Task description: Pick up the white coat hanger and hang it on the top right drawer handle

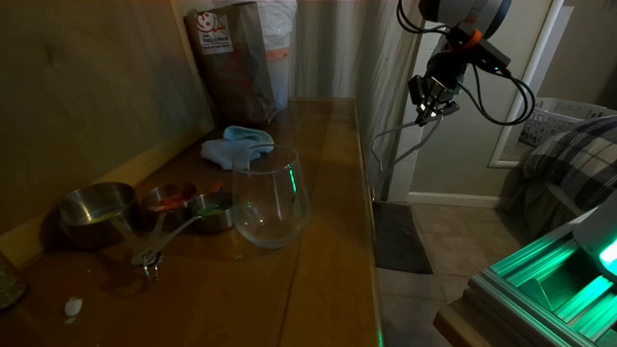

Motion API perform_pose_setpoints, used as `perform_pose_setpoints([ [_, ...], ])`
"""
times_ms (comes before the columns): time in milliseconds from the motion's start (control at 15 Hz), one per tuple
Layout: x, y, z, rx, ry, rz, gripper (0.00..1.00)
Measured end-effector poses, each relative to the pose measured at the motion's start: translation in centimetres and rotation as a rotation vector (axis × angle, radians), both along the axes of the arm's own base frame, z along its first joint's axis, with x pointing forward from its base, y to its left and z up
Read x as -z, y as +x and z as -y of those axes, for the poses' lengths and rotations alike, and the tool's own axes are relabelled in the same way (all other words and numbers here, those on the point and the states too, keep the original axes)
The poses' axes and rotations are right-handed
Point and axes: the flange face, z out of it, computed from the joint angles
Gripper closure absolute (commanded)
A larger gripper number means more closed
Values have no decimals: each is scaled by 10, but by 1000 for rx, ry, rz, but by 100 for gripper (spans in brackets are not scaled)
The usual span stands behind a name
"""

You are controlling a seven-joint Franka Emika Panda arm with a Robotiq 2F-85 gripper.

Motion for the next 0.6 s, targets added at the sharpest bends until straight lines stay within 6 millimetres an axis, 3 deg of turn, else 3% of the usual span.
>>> perform_pose_setpoints([
  [600,-16,12,5,8,-21,53,99],
])
